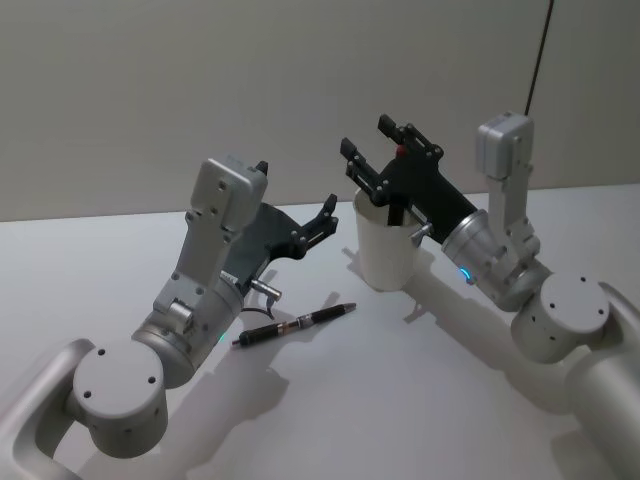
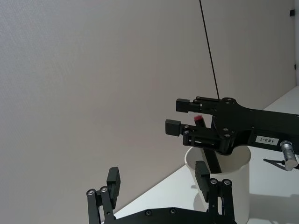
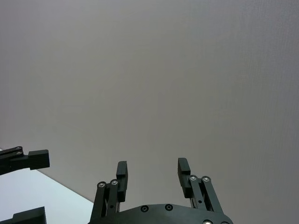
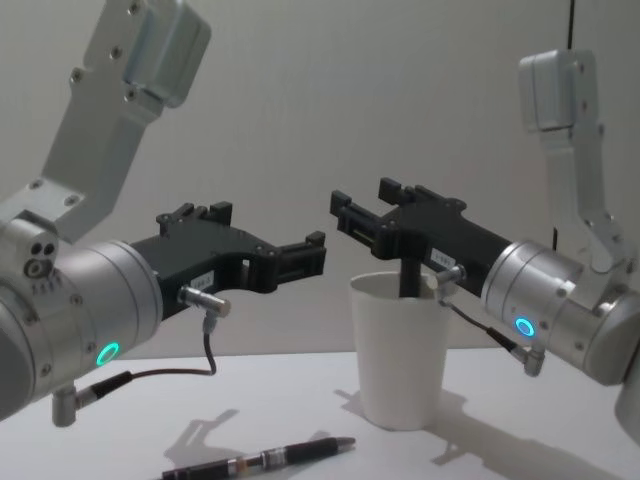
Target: Place the pen into the pen holder.
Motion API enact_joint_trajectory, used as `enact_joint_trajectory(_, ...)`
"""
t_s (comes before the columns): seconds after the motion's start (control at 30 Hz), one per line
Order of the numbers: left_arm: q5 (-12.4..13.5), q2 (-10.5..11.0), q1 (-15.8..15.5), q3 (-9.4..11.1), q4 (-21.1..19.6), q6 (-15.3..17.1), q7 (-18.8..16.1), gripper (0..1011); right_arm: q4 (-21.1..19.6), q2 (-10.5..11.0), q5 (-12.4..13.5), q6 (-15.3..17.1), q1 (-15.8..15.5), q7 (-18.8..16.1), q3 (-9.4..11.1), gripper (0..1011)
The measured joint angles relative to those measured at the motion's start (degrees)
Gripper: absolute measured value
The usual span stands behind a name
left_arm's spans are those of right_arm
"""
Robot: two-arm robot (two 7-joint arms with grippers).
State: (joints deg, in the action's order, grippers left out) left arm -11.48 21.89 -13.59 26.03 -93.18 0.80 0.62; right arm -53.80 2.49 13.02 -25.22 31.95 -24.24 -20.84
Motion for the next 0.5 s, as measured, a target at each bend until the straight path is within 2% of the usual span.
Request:
enact_joint_trajectory(0.1, 0.00, 0.00, 0.00, 0.00, 0.00, 0.00, 0.00, 1001, 0.01, -0.01, -0.02, 0.00, 0.00, 0.01, -0.01, 689)
enact_joint_trajectory(0.17, 0.00, 0.00, 0.00, 0.00, 0.00, 0.00, 0.00, 1001, 0.03, -0.02, -0.03, 0.00, 0.00, 0.02, -0.02, 786)
enact_joint_trajectory(0.2, 0.00, 0.00, 0.00, 0.00, 0.00, 0.00, 0.00, 1001, 0.04, -0.02, -0.03, 0.00, 0.00, 0.02, -0.03, 786)
enact_joint_trajectory(0.4, 0.00, 0.00, 0.00, 0.00, 0.00, 0.00, 0.00, 1001, -0.06, 0.02, -0.02, 0.10, -0.06, 0.02, 0.00, 958)
enact_joint_trajectory(0.5, 0.00, 0.00, 0.00, 0.00, 0.00, 0.00, 0.00, 1001, -0.47, 0.12, 0.17, 0.35, -0.18, 0.06, 0.12, 1001)
